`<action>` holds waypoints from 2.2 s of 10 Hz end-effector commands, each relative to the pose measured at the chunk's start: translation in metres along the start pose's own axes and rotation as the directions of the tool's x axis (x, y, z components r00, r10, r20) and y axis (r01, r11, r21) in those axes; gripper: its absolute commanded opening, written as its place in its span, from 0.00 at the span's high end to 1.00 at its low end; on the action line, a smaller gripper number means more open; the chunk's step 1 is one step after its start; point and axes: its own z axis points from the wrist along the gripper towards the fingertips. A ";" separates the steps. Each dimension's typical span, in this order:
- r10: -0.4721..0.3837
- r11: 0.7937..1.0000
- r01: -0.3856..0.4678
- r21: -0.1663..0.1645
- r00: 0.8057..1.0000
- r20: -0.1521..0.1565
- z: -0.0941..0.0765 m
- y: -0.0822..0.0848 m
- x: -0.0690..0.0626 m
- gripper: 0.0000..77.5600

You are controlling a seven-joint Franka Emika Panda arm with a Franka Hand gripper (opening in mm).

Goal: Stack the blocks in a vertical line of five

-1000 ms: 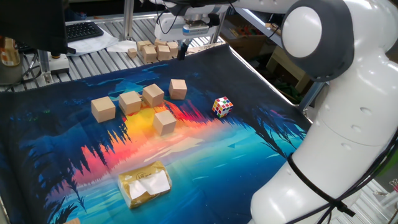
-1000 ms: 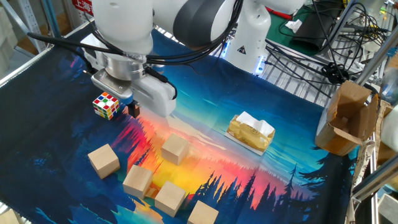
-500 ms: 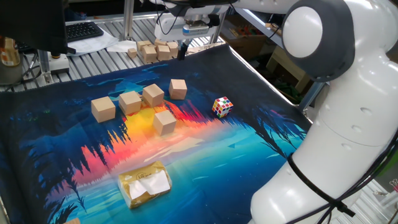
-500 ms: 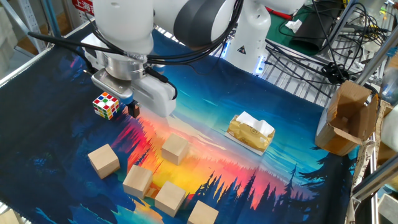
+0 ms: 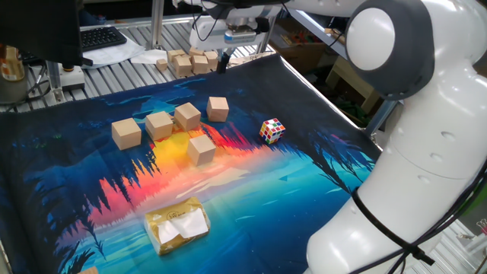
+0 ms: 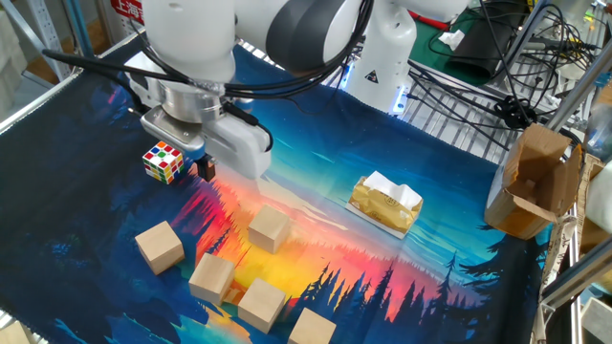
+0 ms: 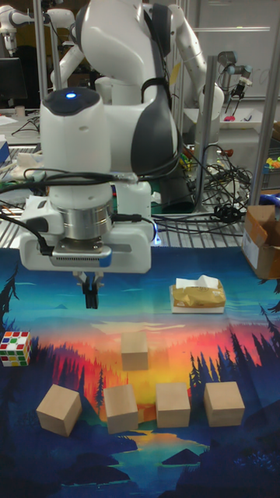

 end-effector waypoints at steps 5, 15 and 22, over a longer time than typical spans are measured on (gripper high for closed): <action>0.158 0.987 -0.158 0.026 0.987 -0.004 -0.002 -0.001 -0.001 1.00; 0.147 0.989 -0.145 0.036 0.987 -0.069 0.008 -0.011 -0.016 1.00; 0.085 0.996 -0.083 0.029 0.995 -0.058 0.039 -0.040 -0.047 1.00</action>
